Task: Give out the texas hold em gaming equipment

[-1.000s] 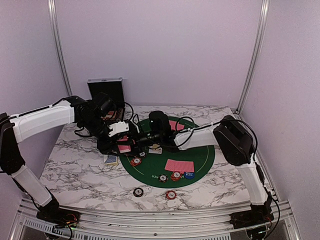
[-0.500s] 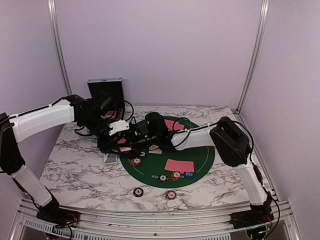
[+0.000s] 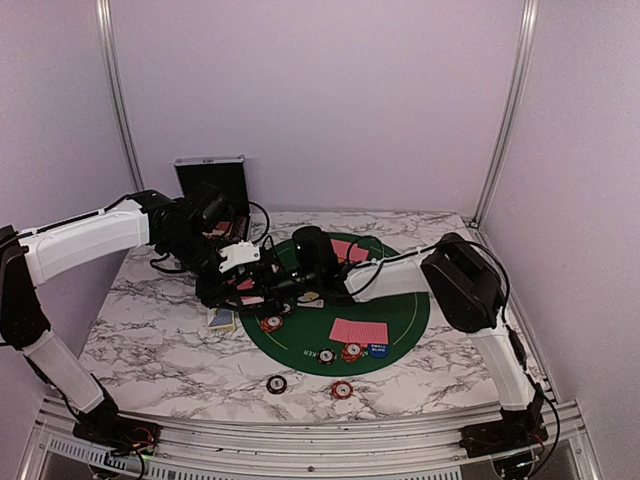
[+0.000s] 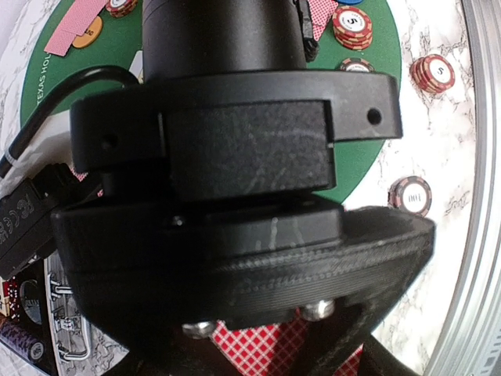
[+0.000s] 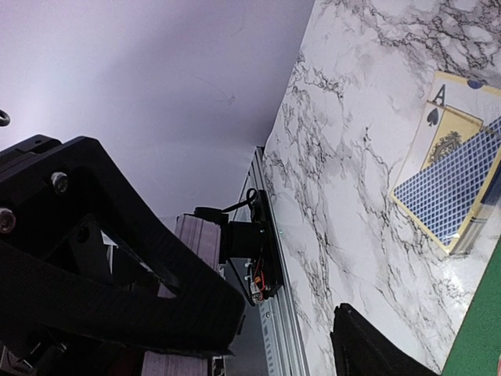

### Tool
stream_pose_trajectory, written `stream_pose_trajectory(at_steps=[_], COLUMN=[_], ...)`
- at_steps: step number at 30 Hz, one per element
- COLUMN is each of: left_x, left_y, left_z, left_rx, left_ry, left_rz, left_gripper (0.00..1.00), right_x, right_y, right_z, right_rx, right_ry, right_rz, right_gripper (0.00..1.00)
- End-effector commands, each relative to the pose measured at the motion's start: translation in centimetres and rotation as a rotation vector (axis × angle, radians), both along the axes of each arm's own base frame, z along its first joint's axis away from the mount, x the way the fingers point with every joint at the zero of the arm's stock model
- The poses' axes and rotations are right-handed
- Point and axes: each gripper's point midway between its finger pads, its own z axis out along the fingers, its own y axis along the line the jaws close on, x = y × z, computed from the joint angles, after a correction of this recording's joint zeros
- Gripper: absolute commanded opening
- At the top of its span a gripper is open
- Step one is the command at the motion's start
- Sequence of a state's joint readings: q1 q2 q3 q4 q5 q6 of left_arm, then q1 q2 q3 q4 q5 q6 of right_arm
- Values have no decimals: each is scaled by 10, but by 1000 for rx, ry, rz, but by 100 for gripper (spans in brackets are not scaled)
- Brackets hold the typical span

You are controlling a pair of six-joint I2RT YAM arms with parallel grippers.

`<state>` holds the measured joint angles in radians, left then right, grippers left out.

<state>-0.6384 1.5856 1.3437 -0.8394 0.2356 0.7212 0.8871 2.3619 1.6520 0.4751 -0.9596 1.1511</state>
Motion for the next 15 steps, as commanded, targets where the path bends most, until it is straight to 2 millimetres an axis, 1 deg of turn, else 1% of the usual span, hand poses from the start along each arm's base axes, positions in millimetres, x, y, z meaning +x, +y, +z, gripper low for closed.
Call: stream_pose_trajectory(at_steps=[1, 6, 9, 15], left_x=[1, 0, 0, 0], left_y=[-3, -2, -2, 0], left_z=[13, 12, 13, 7], left_rx=[-32, -31, -32, -19], left_ry=[-21, -22, -23, -16], left_rz=[-1, 0, 0, -1], left_gripper=[0, 0, 0, 0], right_x=[2, 2, -1, -3], right_y=[-11, -11, -7, 0], right_z=[6, 11, 14, 20], right_rx=[-4, 8, 21, 38], right_ry=[-9, -5, -2, -2], right_rz=[-10, -15, -9, 2], right_gripper=[73, 73, 73, 73])
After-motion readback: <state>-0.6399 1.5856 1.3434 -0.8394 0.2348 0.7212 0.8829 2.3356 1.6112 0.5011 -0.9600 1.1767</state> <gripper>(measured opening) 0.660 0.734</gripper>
